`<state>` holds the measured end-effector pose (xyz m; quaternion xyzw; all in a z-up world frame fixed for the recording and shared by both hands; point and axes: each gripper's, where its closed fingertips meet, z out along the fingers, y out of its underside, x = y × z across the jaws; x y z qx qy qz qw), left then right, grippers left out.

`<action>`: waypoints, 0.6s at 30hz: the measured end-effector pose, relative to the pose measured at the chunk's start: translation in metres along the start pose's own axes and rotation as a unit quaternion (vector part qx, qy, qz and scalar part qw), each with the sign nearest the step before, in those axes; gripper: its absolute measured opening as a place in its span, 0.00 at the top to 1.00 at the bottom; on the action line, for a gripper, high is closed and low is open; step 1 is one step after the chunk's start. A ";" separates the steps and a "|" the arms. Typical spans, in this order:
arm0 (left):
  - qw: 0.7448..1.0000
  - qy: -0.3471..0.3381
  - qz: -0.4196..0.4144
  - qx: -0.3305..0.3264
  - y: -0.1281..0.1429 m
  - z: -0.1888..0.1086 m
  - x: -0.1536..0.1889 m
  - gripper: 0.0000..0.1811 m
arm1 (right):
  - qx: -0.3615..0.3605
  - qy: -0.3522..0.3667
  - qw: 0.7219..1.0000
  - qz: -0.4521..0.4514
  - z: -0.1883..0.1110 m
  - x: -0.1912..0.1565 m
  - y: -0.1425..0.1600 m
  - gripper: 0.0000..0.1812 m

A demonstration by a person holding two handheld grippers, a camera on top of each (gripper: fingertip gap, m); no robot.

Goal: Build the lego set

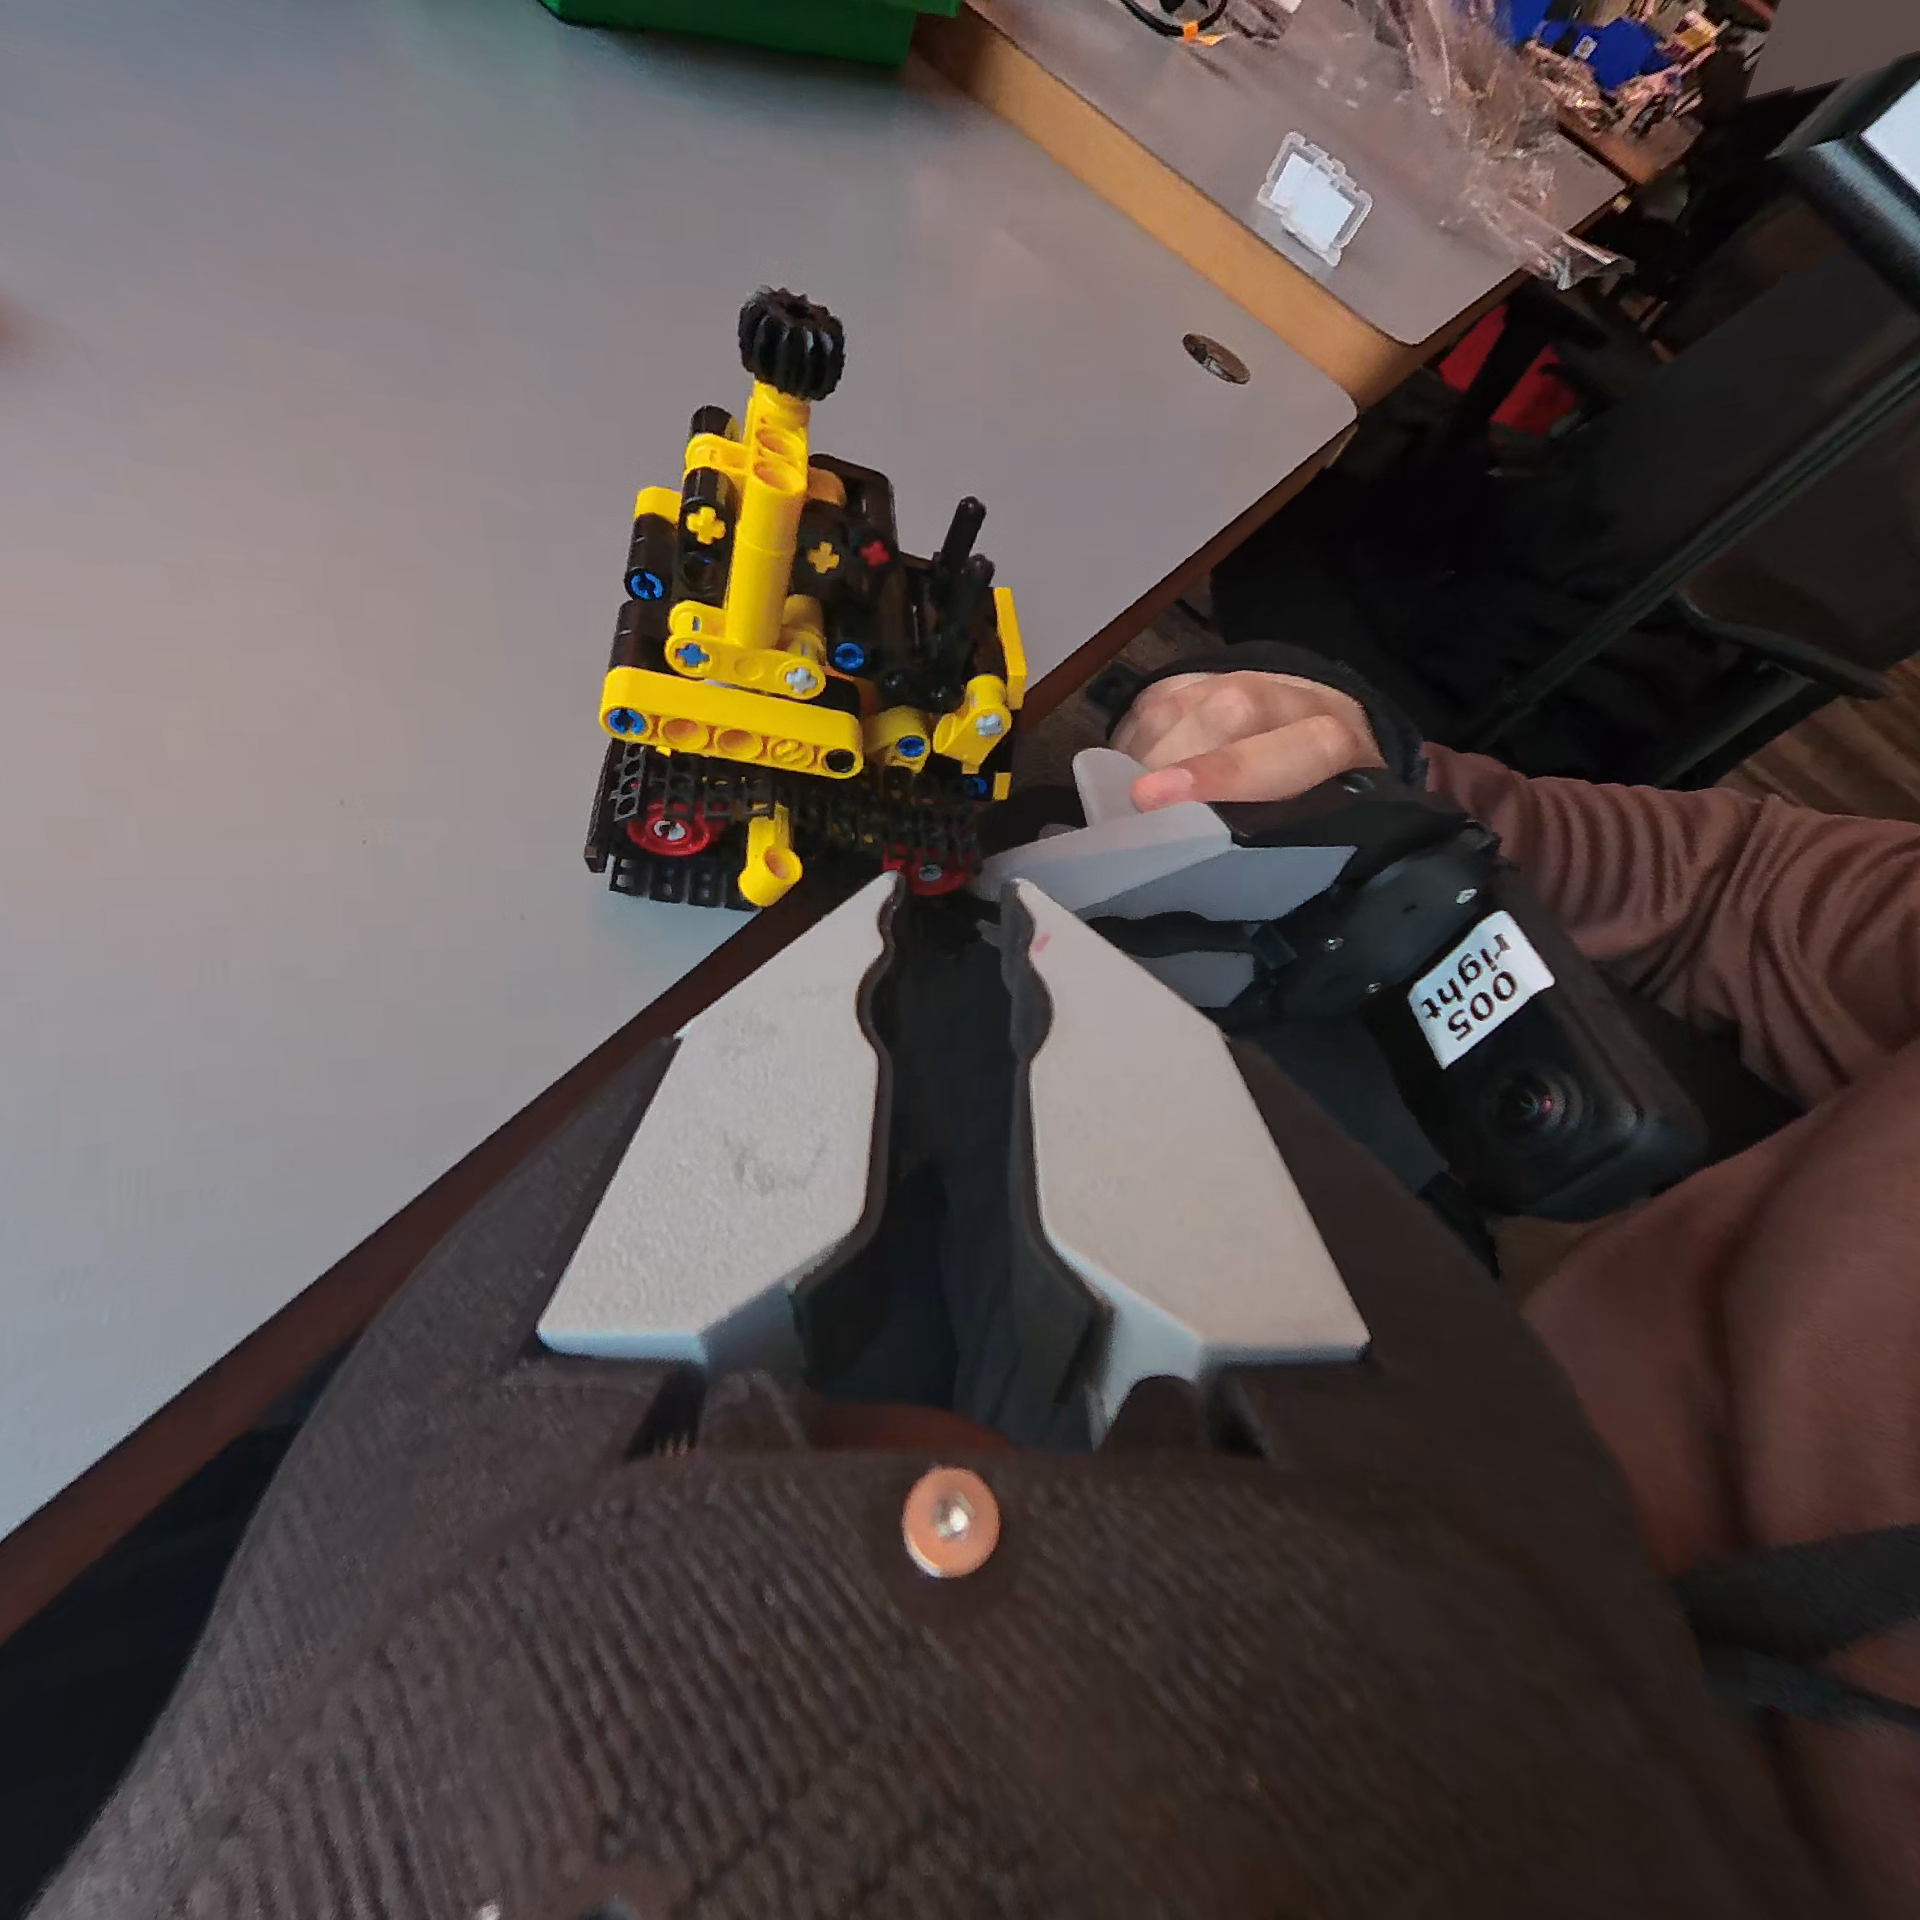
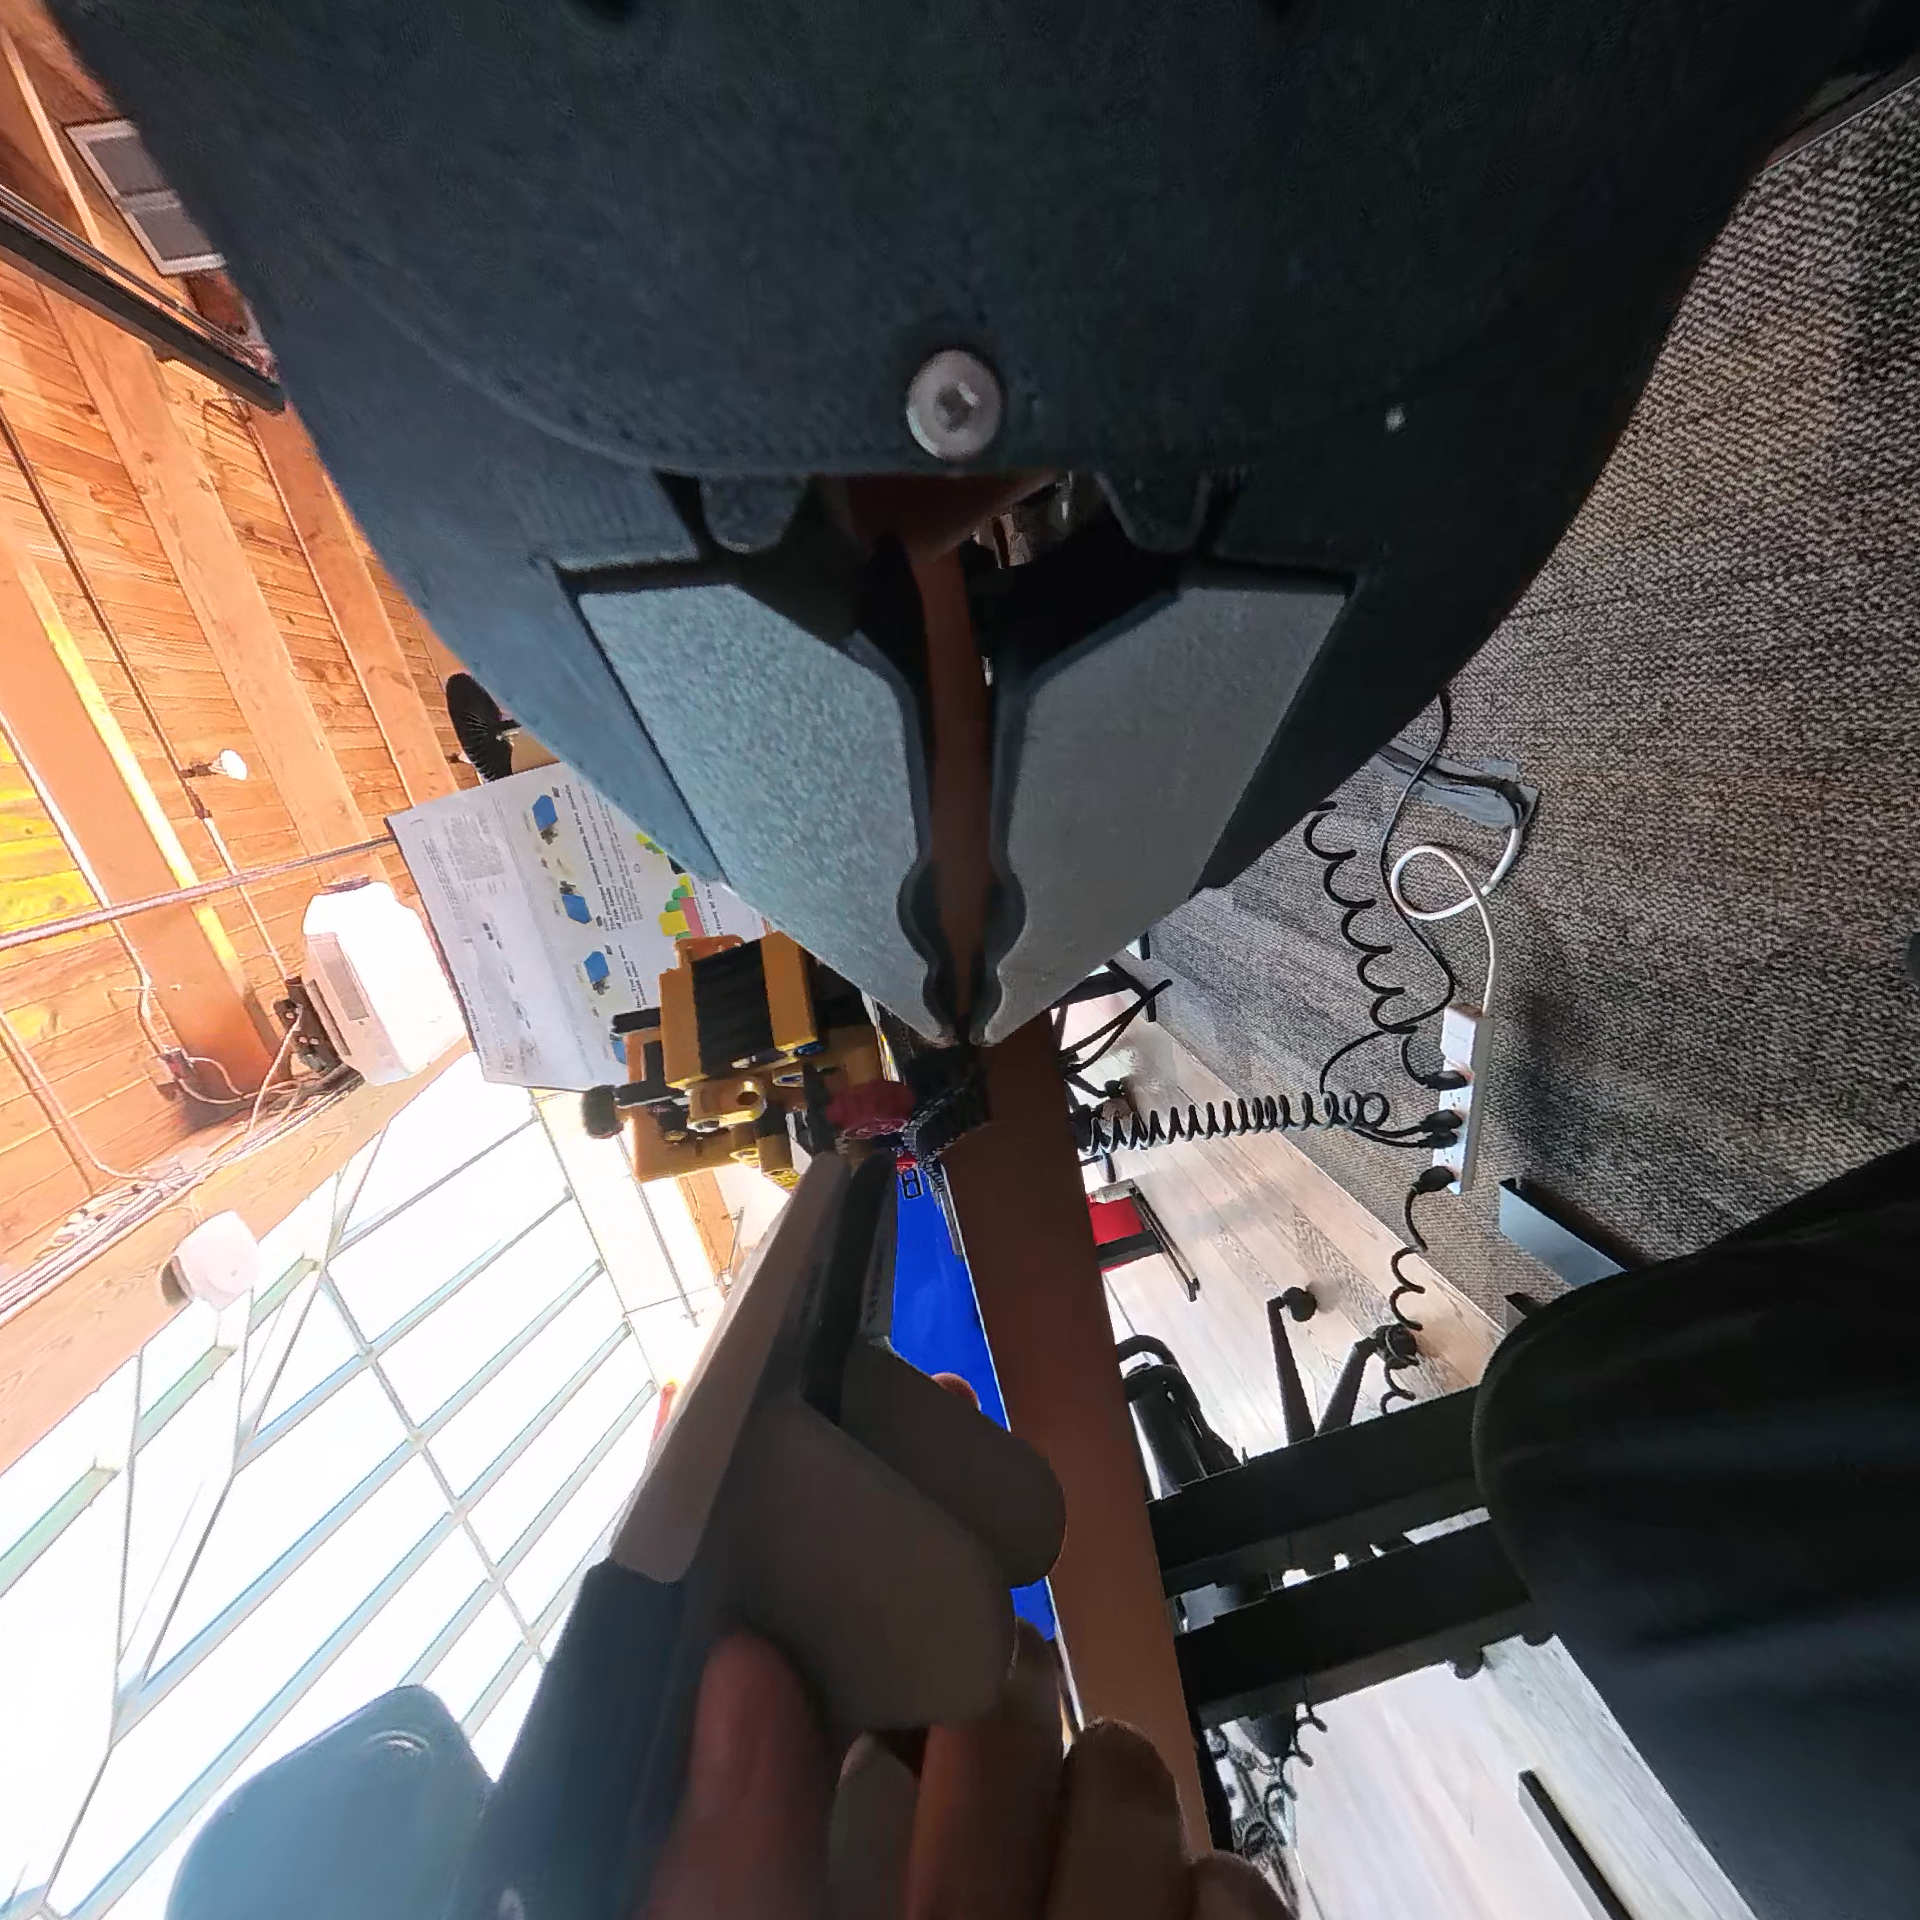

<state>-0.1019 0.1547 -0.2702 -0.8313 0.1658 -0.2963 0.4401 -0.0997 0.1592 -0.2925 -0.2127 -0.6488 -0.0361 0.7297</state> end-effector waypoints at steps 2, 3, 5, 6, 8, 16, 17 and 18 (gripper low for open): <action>1.000 0.001 -0.005 0.000 0.000 0.000 -0.001 0.92 | -0.001 -0.002 1.000 0.000 0.000 0.000 0.001 1.00; 1.000 0.004 -0.008 -0.001 0.000 0.001 -0.001 0.92 | -0.002 -0.002 1.000 -0.001 0.000 0.001 0.001 1.00; 1.000 0.012 -0.013 0.000 0.000 0.001 0.001 0.92 | -0.001 -0.003 1.000 -0.002 -0.001 0.001 0.001 1.00; 1.000 0.017 -0.016 0.003 -0.001 0.001 0.003 0.92 | -0.001 -0.004 1.000 -0.002 -0.001 0.001 0.000 1.00; 1.000 0.022 -0.022 0.004 -0.002 0.000 0.004 0.91 | -0.001 -0.005 1.000 -0.007 -0.001 0.000 -0.001 1.00; 0.999 0.013 -0.036 0.003 -0.001 0.000 -0.001 0.94 | 0.000 -0.005 1.000 -0.014 -0.001 -0.001 -0.002 1.00; 0.999 0.014 -0.037 0.003 -0.001 0.000 -0.001 0.94 | 0.000 -0.006 1.000 -0.015 -0.002 -0.001 -0.002 1.00; 0.999 0.014 -0.037 0.003 -0.002 0.000 -0.001 0.94 | 0.000 -0.007 1.000 -0.016 -0.002 -0.001 -0.003 1.00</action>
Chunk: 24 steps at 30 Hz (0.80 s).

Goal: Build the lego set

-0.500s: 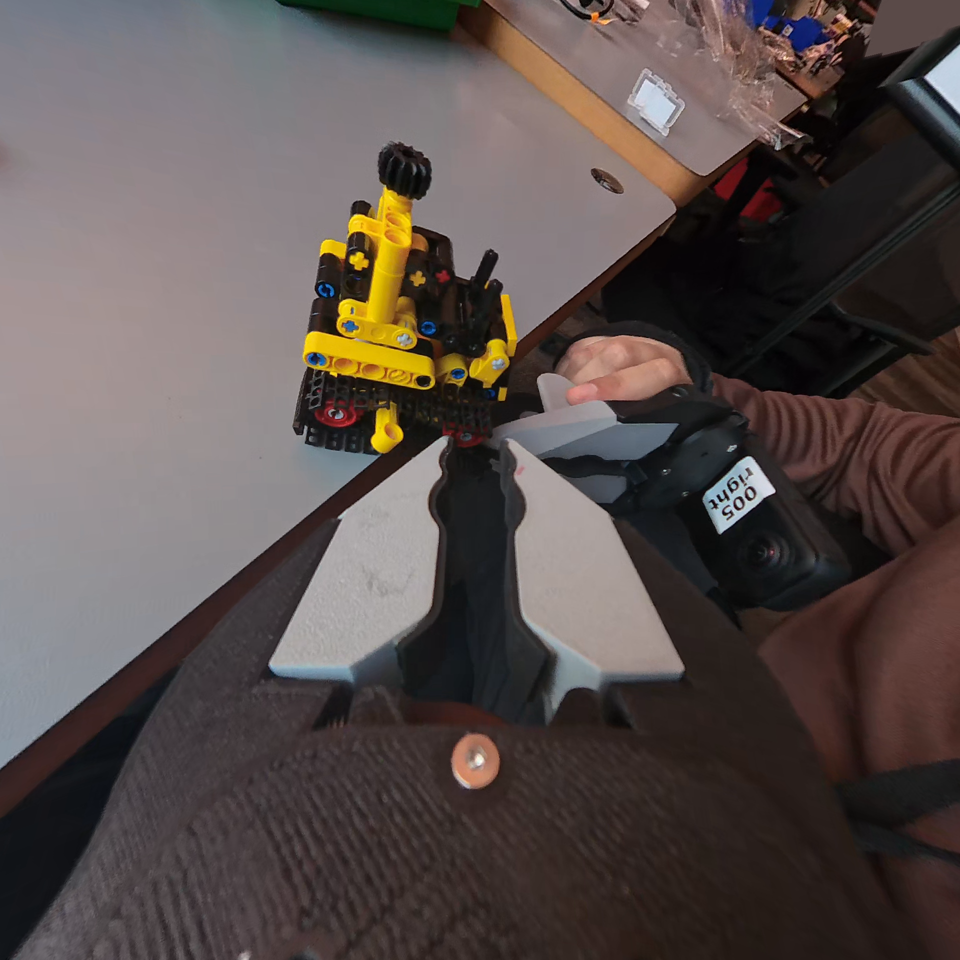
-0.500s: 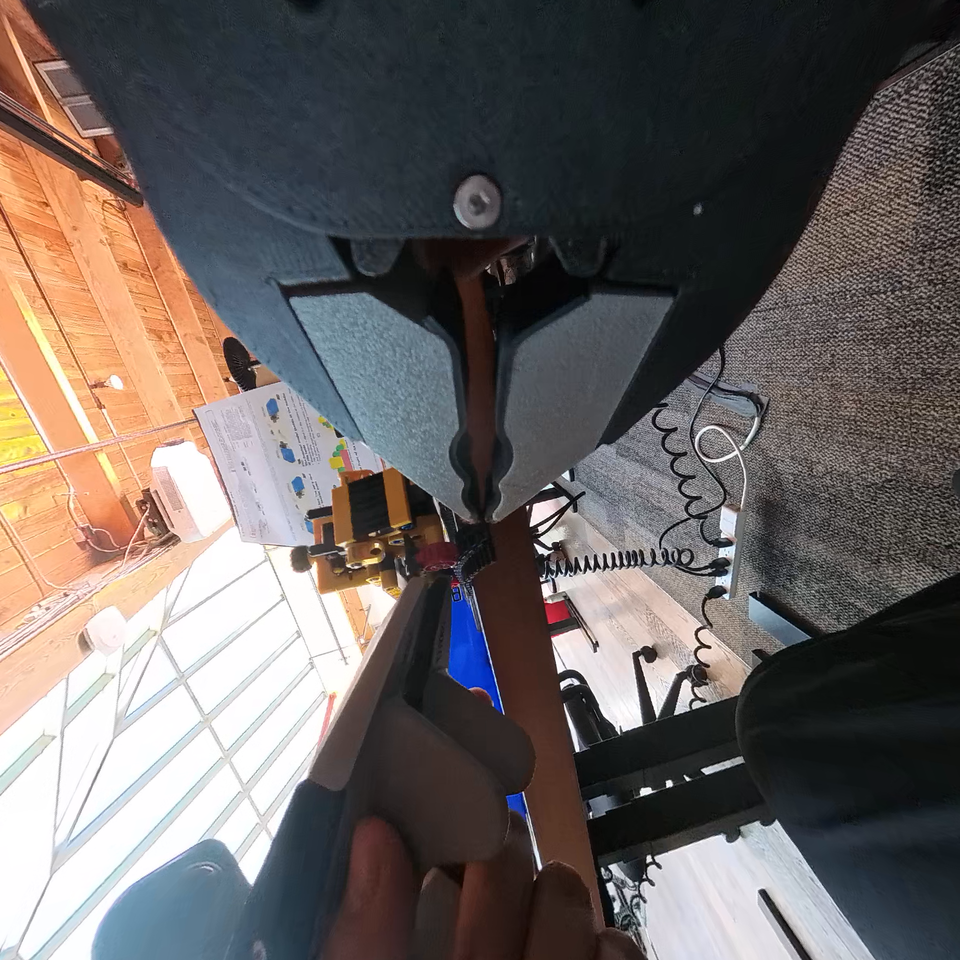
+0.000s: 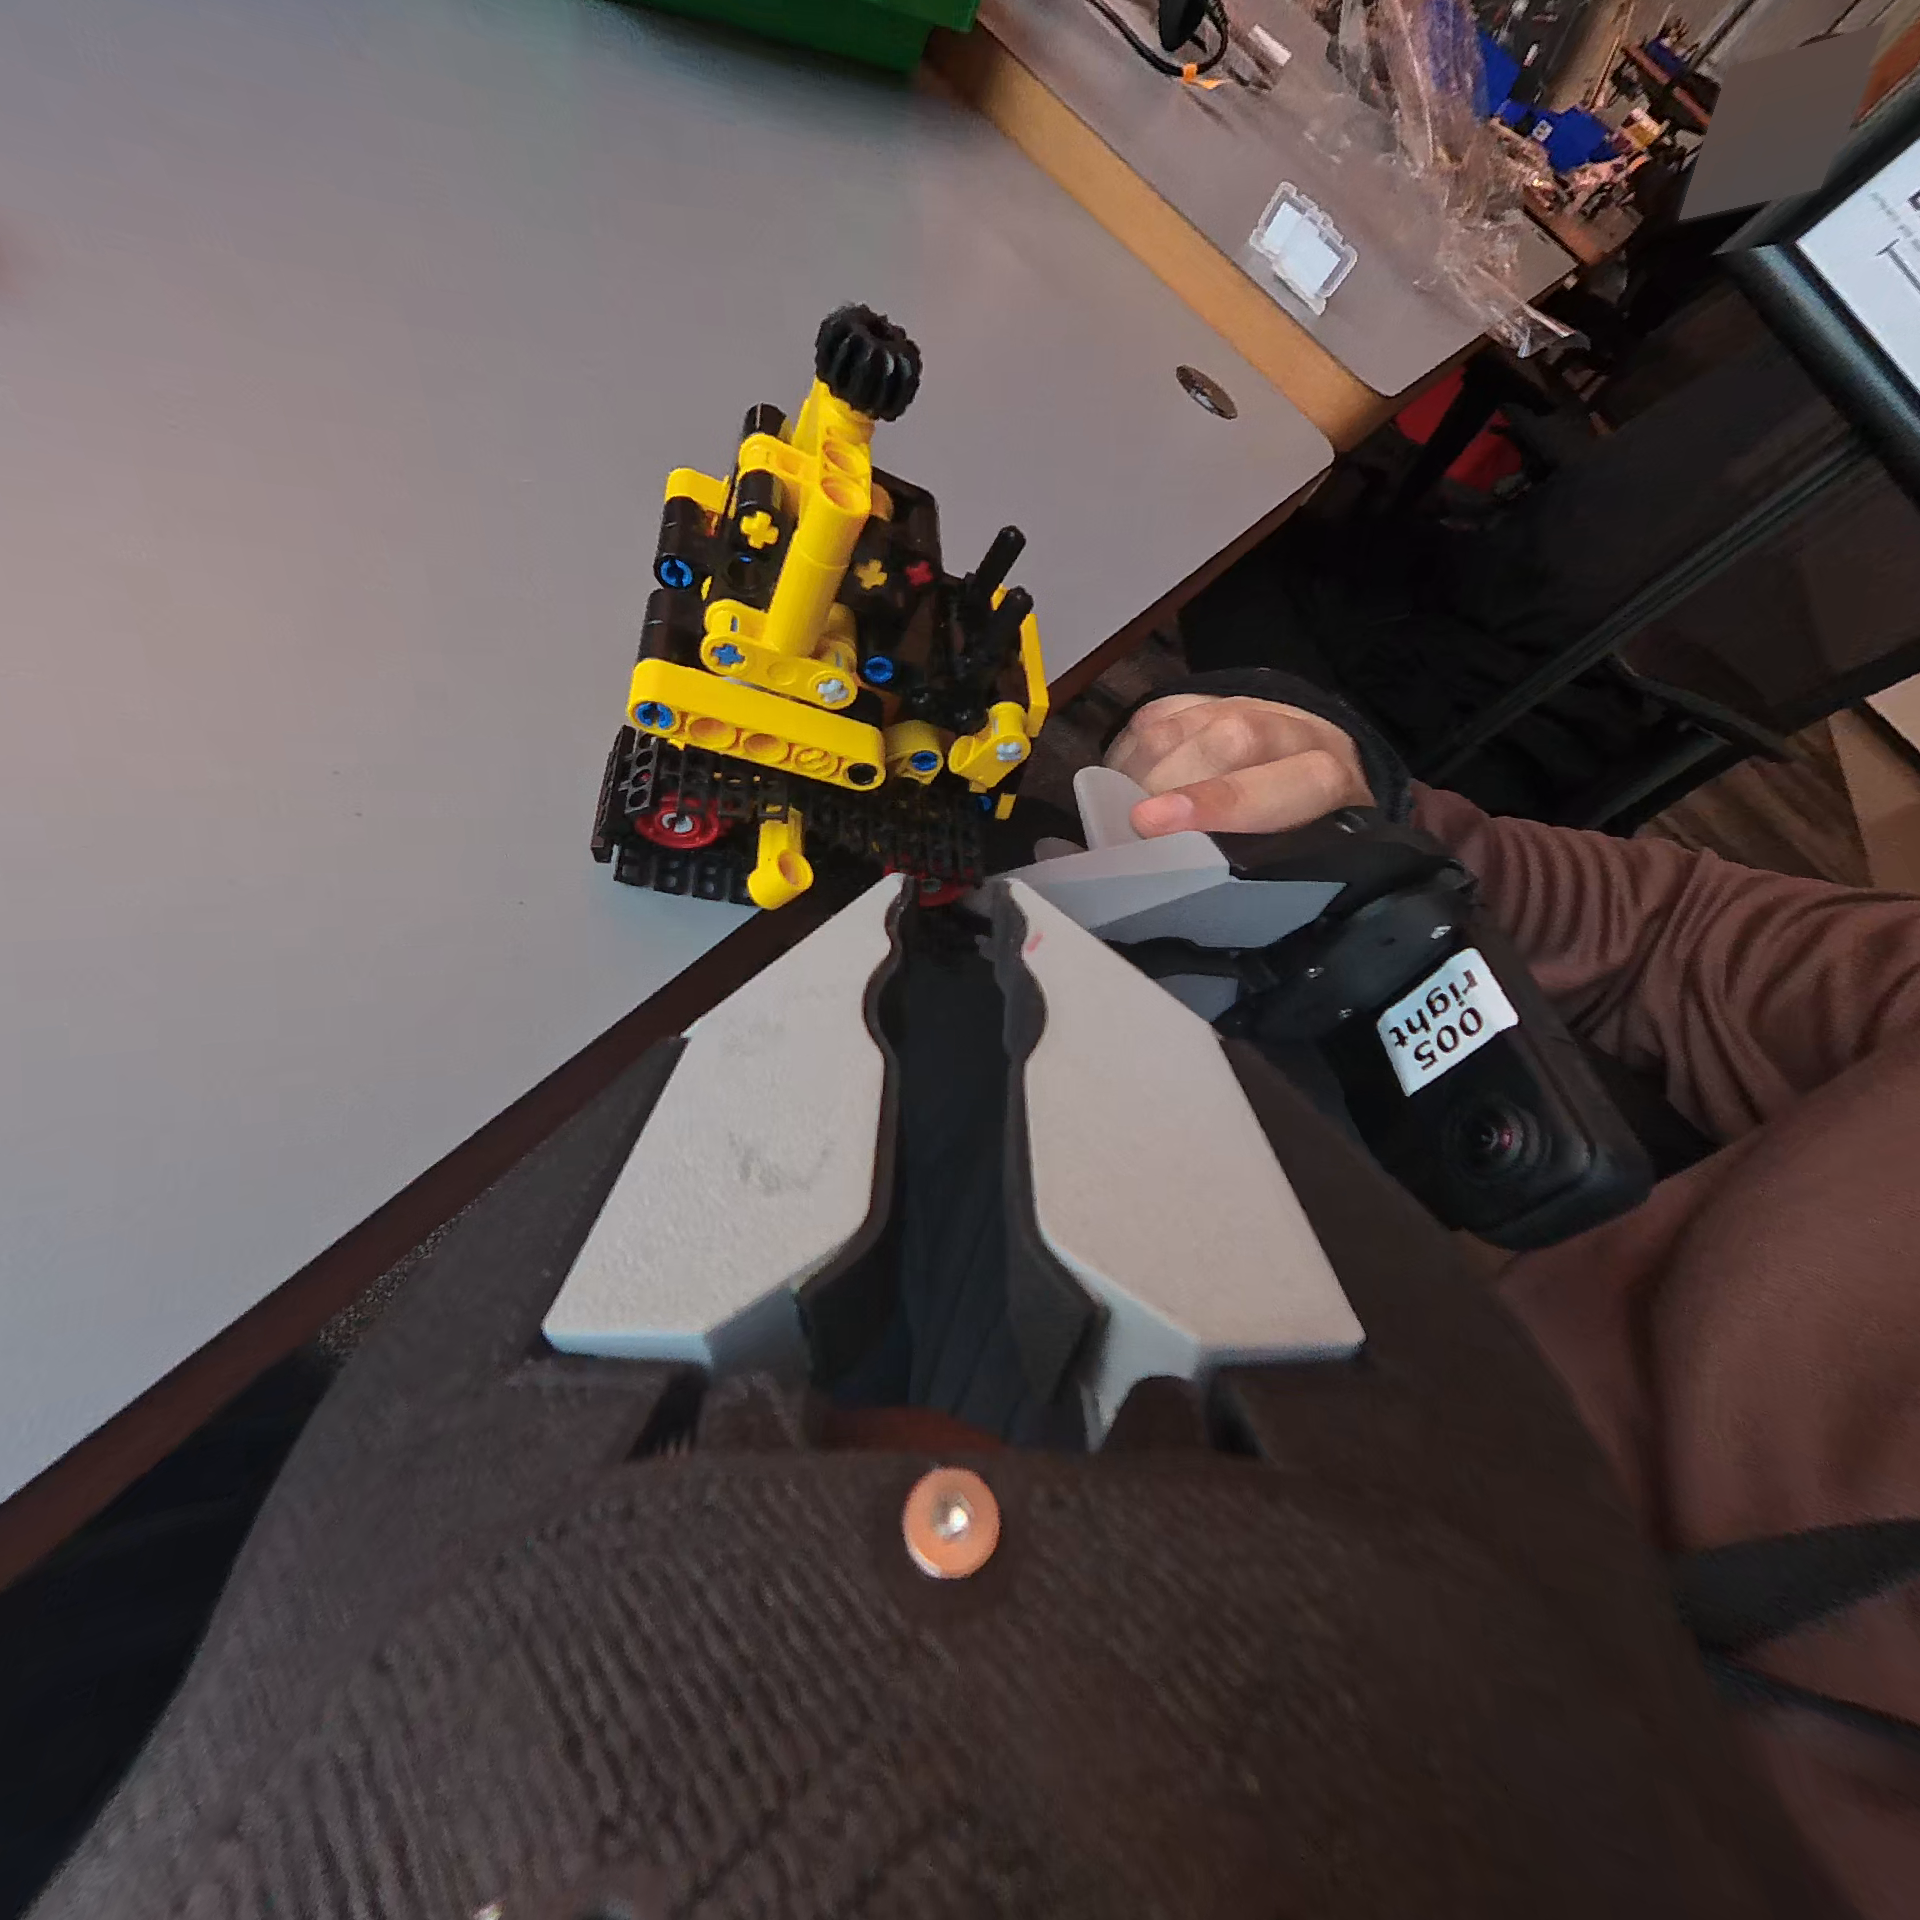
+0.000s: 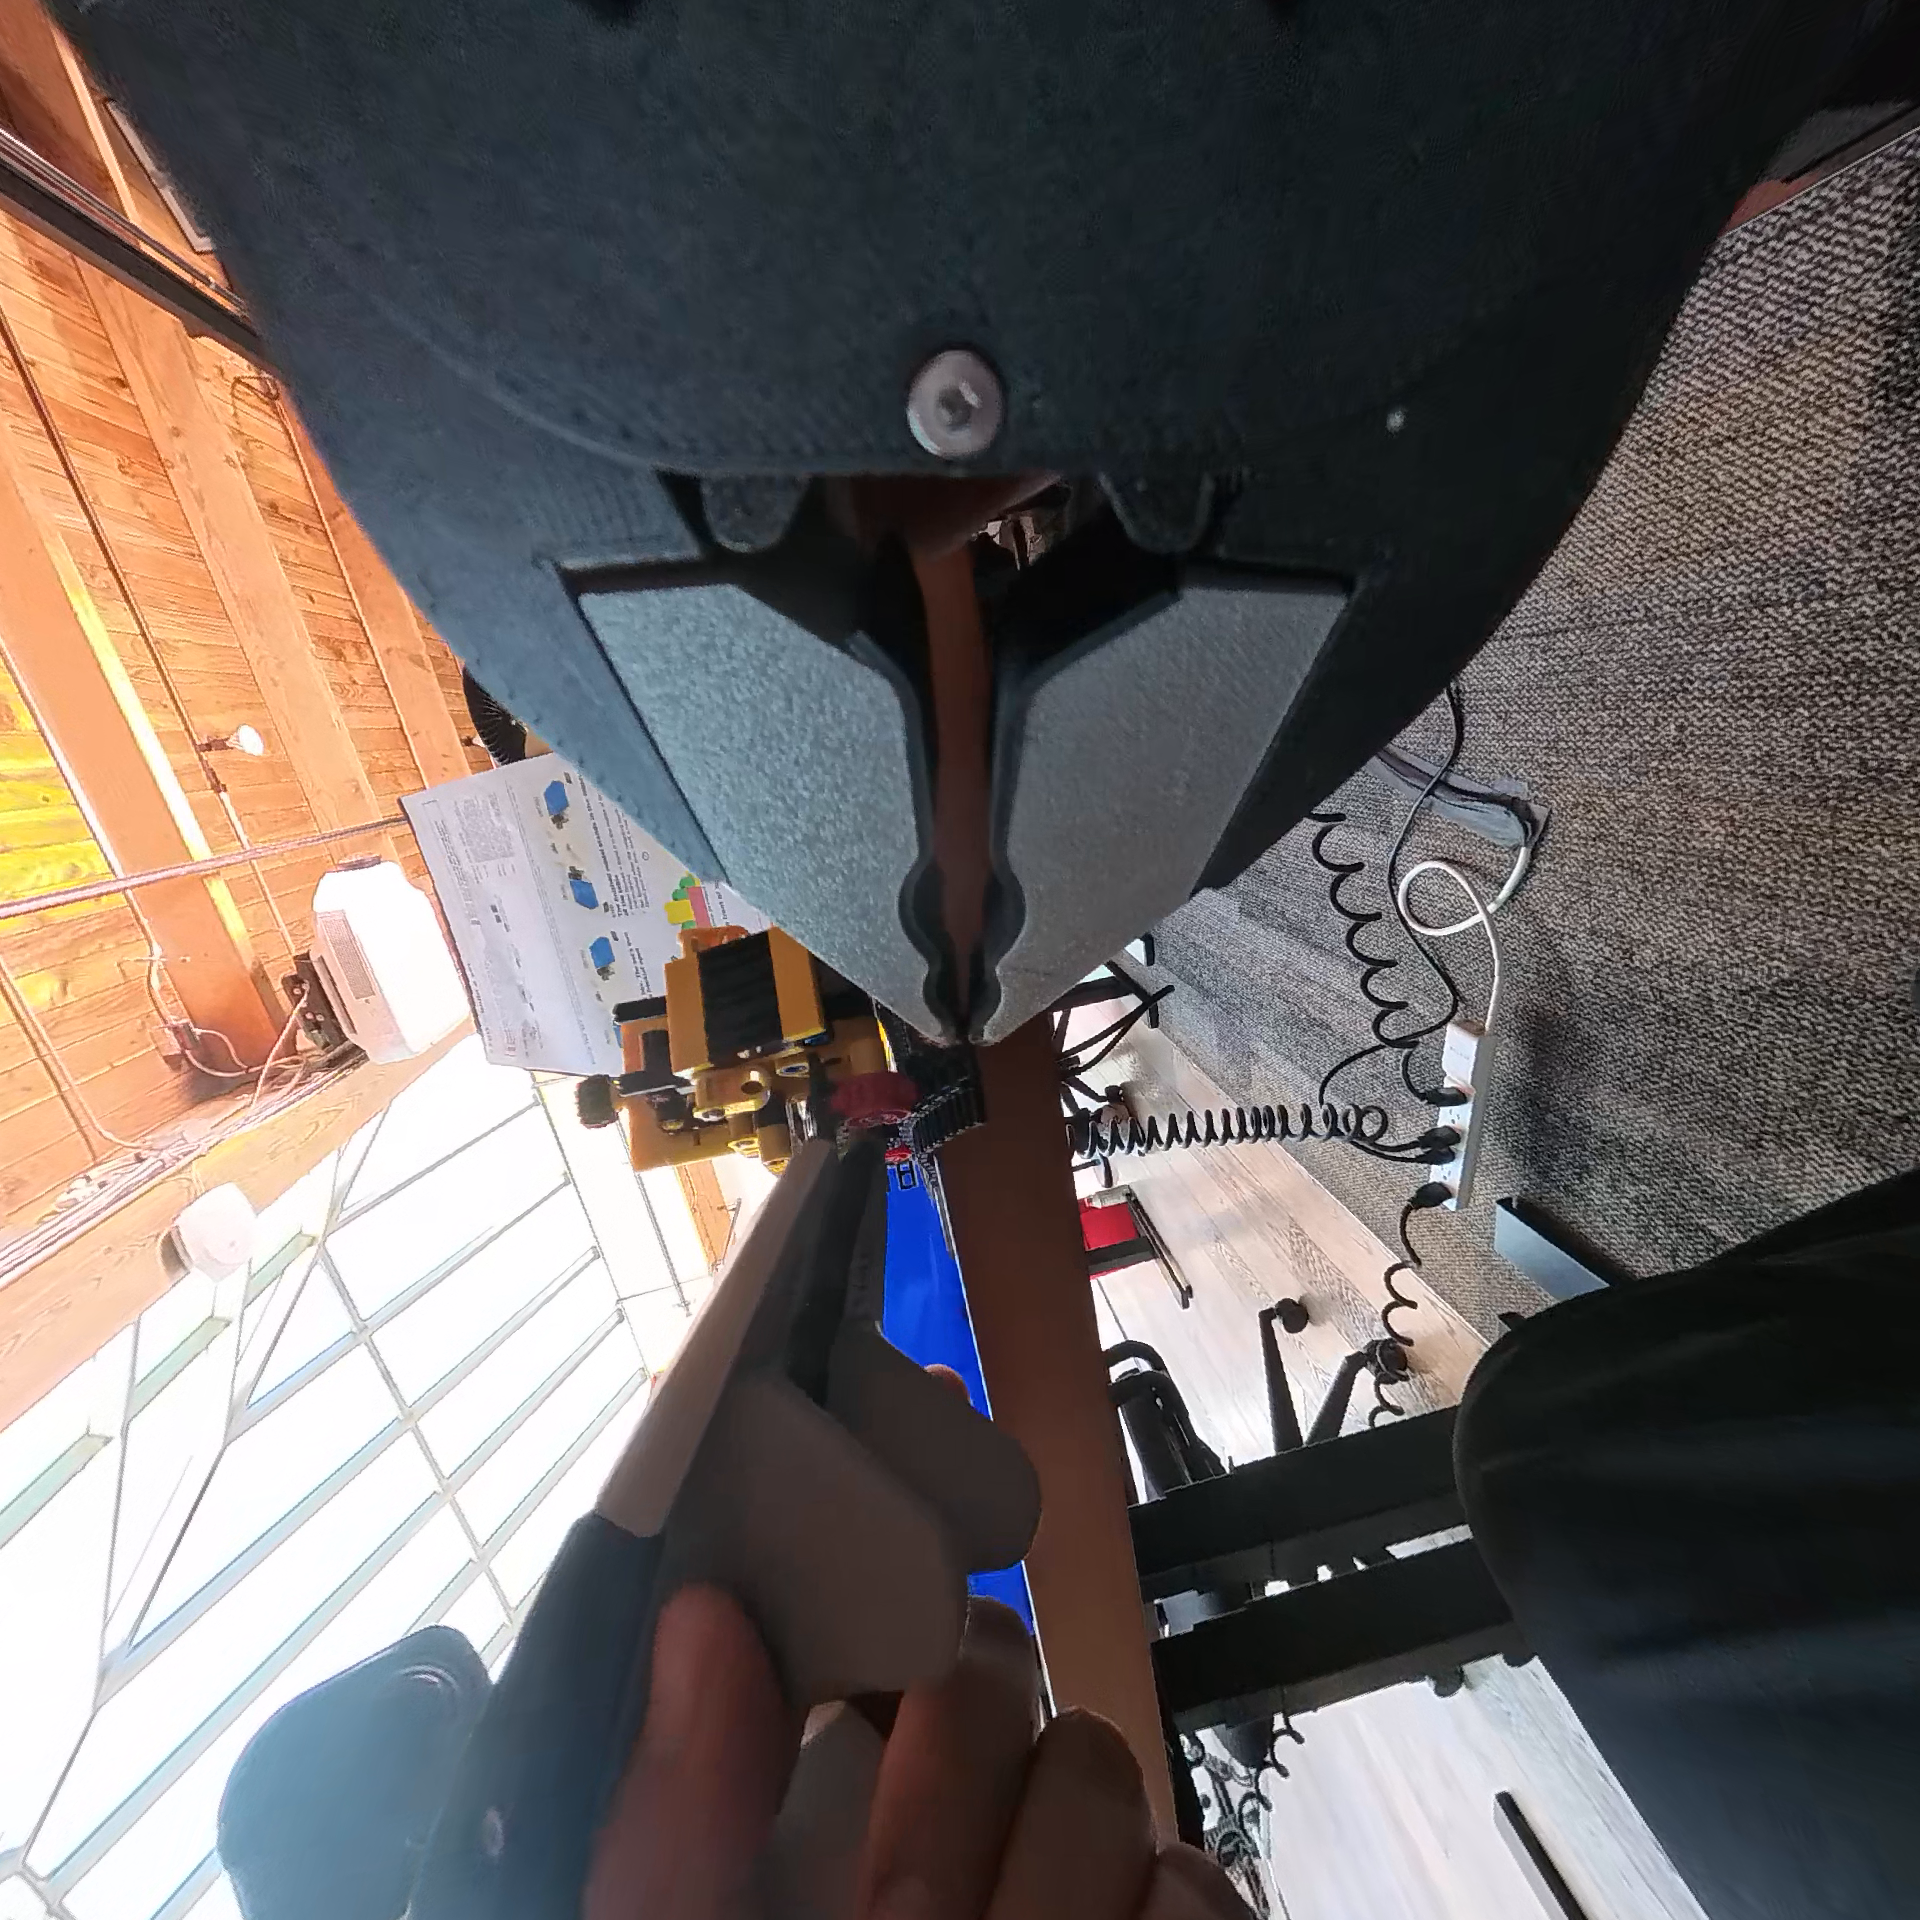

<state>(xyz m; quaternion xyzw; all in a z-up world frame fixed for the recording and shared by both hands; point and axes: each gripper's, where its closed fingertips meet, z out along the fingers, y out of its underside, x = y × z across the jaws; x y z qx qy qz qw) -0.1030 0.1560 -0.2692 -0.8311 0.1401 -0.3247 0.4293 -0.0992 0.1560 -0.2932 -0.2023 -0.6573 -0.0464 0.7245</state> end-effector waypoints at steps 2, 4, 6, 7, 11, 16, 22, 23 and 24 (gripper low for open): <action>1.000 0.004 -0.007 0.001 0.000 0.001 0.001 0.93 | 0.000 0.000 1.000 -0.001 0.000 0.000 0.000 1.00; 1.000 0.012 -0.015 0.001 0.000 0.001 0.002 0.91 | 0.000 -0.002 1.000 -0.001 0.000 0.000 -0.001 1.00; 1.000 0.013 -0.021 0.002 0.000 0.001 0.002 0.91 | 0.000 -0.002 1.000 -0.001 0.000 0.000 0.000 1.00; 1.000 0.011 -0.022 0.003 0.000 0.001 0.001 0.91 | 0.000 -0.002 1.000 -0.001 0.000 0.000 0.000 1.00; 0.999 0.013 -0.037 0.015 -0.004 -0.001 0.000 0.95 | 0.002 -0.003 1.000 -0.002 0.000 -0.001 -0.001 1.00; 0.998 0.017 -0.061 0.019 -0.003 0.001 0.000 0.96 | 0.002 -0.004 1.000 -0.002 0.000 -0.001 0.000 1.00; 0.997 0.018 -0.068 0.024 -0.004 0.002 -0.001 0.99 | 0.004 -0.006 1.000 0.002 -0.001 0.001 -0.001 1.00; 0.997 0.019 -0.068 0.024 -0.004 0.002 -0.001 0.99 | 0.004 -0.006 1.000 0.005 -0.002 0.002 -0.001 1.00; 0.997 0.021 -0.069 0.024 -0.004 0.002 -0.001 1.00 | 0.006 -0.007 1.000 0.009 -0.002 0.003 -0.002 1.00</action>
